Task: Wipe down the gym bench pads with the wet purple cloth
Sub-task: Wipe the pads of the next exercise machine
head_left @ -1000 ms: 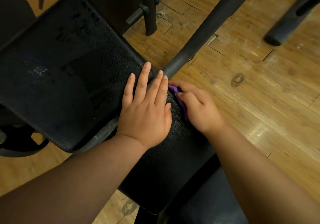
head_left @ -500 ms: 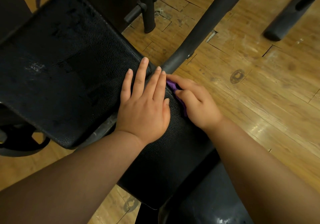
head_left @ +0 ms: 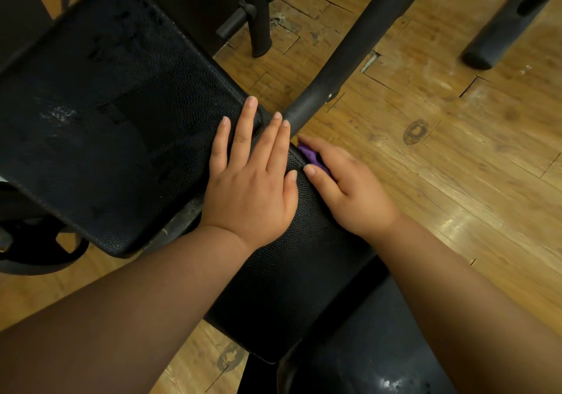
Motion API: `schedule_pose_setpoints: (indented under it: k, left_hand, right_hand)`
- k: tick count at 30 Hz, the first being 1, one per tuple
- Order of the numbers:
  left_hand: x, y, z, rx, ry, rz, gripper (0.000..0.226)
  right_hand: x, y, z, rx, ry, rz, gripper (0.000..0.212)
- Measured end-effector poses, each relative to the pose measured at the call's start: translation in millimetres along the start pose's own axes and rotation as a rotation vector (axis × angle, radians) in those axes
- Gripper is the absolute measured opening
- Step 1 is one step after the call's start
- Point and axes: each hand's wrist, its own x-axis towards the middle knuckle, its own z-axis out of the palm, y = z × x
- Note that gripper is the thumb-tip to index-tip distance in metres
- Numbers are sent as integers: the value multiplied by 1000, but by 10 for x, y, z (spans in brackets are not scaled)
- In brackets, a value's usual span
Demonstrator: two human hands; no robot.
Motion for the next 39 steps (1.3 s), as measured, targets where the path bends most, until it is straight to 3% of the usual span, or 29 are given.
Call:
schedule_pose_setpoints:
  k: [5,10,15,22,27,34,37,39]
  left_hand:
    - [-4,-4,36,-25,24,71,62]
    - [1,-8,53,-48,37,119,60]
    - [-17,-20,59,-109,49,192,60]
    - [-10,-12,56,-102,35,176,61]
    - [-10,-17,63,-93,39,173,61]
    - [-9,-14,73,-83,34,171,61]
    - [-12,-15,79,-89,32,170,61]
    - [-14,-18,81,-90,29,172,61]
  right_hand:
    - [-196,41,16,-82,34,-95,48]
    - [29,27,31,77,-1,56,45]
    - [-269,81,23,43,32,4,47]
    - [23,85,-14,284,-109,182,36]
    - [-245,129,-10,152,-33,121,47]
    - [-29,170,-35,437,-198,316,30]
    - [-136,138,-41,219,-100,176,37]
    - [-177,158,-36,254,-76,153,36]
